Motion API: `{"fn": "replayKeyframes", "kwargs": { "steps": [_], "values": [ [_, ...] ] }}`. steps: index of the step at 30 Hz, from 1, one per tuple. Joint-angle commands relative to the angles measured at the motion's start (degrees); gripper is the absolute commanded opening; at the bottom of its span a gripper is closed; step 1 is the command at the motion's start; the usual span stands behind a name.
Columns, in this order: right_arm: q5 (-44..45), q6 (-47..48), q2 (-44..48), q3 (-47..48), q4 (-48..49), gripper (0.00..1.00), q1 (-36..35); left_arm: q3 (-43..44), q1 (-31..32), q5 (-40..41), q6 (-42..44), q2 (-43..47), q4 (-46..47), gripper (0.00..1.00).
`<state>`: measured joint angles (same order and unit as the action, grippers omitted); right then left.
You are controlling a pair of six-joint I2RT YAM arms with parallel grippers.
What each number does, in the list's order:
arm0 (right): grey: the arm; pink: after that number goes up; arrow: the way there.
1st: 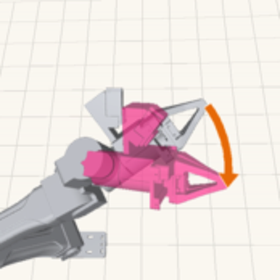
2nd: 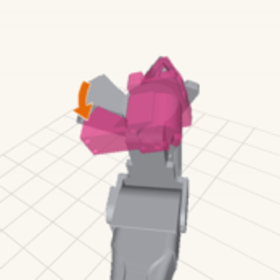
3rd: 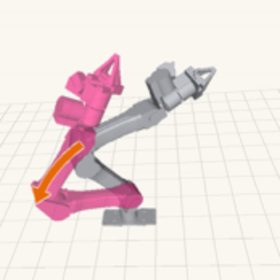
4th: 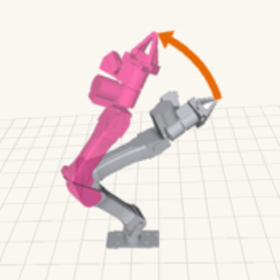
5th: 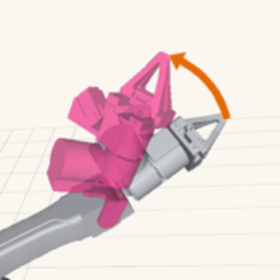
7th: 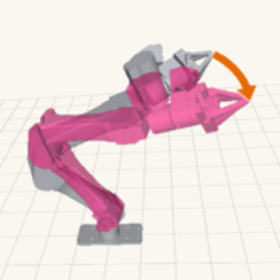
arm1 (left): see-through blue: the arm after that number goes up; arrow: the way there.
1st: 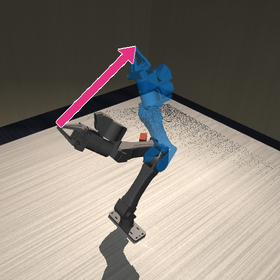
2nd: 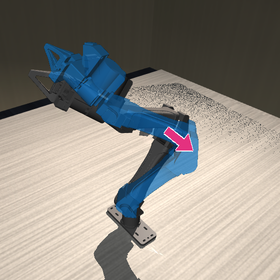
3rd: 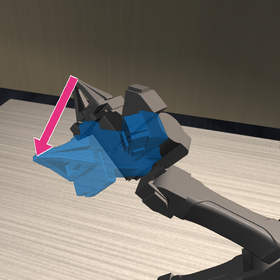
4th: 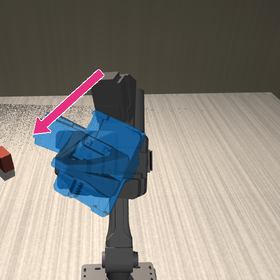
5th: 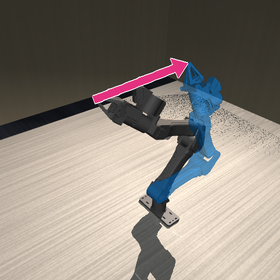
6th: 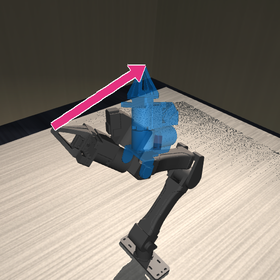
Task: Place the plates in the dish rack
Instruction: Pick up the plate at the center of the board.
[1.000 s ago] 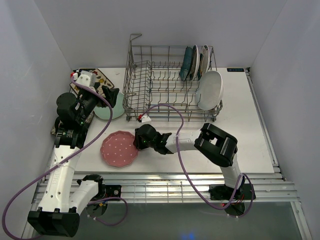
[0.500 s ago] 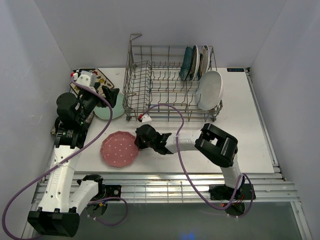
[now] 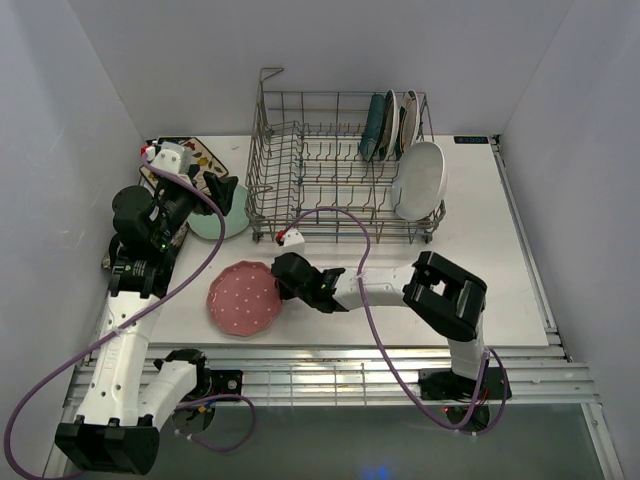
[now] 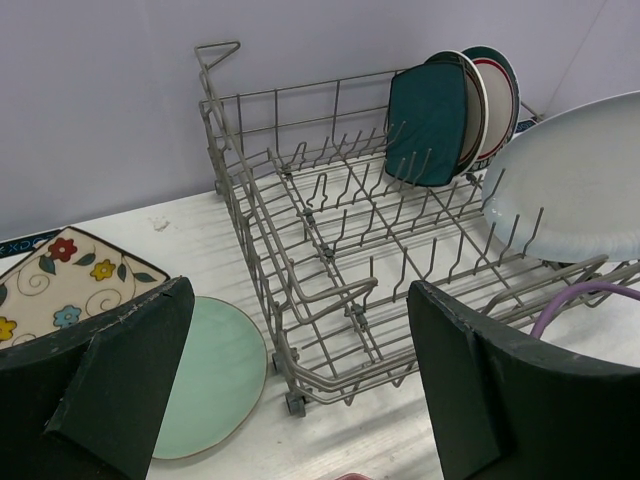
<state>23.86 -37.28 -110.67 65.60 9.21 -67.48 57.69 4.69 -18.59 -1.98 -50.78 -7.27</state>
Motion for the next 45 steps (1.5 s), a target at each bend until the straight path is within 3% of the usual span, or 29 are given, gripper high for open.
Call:
{"fn": "replayKeyframes", "kwargs": {
  "steps": [1, 18, 45],
  "values": [
    [6.4, 4.0, 4.2, 1.0, -2.8, 0.08, -0.5, 0.1, 0.2, 0.8, 0.4, 1.6, 0.6, 0.98],
    [15.5, 10.7, 11.6, 3.5, -9.1, 0.08, -3.2, 0.1, 0.2, 1.8, 0.4, 2.6, 0.7, 0.98],
    [19.6, 26.6, 26.6, 5.3, -11.0, 0.08, -4.5, -0.1, 0.2, 3.3, 0.5, 4.0, 1.3, 0.98]
  ]
}}
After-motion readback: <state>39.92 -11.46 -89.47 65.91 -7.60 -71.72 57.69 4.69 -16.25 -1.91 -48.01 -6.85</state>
